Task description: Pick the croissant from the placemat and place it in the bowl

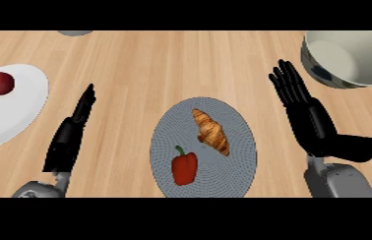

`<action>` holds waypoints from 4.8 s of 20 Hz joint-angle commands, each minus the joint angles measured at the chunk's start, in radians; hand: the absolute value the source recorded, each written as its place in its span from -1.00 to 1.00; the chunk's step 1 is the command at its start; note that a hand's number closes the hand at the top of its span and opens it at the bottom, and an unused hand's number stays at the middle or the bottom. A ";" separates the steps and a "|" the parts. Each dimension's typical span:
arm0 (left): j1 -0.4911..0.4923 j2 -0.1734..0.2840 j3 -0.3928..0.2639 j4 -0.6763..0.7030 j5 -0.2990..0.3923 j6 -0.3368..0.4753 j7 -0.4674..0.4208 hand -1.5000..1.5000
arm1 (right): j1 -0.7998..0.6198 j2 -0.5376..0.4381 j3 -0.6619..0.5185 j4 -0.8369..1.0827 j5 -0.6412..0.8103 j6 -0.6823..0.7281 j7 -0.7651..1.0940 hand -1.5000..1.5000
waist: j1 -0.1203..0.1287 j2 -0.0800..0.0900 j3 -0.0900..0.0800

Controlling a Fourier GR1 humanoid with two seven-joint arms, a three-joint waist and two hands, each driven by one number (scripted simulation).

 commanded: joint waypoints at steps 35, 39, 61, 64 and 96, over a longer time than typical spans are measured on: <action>-0.170 0.044 0.386 0.128 0.262 -0.212 -0.072 0.00 | -0.334 -0.468 0.292 -0.496 0.423 0.699 0.378 -1.00 | -0.006 -0.029 0.038; -0.190 0.029 0.384 0.101 0.239 -0.194 -0.018 0.00 | -0.393 -0.395 0.293 -0.457 0.407 0.789 0.468 -1.00 | 0.003 -0.030 0.039; -0.170 -0.065 0.449 0.133 0.155 -0.270 -0.063 0.00 | -0.292 -0.159 0.358 -0.004 0.984 0.672 0.061 -1.00 | 0.004 -0.027 0.040; -0.153 -0.088 0.430 0.066 0.122 -0.245 -0.016 0.00 | -0.298 -0.095 0.360 0.041 1.037 0.660 0.049 -1.00 | 0.005 -0.028 0.040; -0.144 -0.147 0.518 0.063 0.064 -0.323 -0.003 0.00 | -0.370 0.202 0.272 0.511 1.409 0.522 -0.111 -1.00 | 0.005 -0.028 0.040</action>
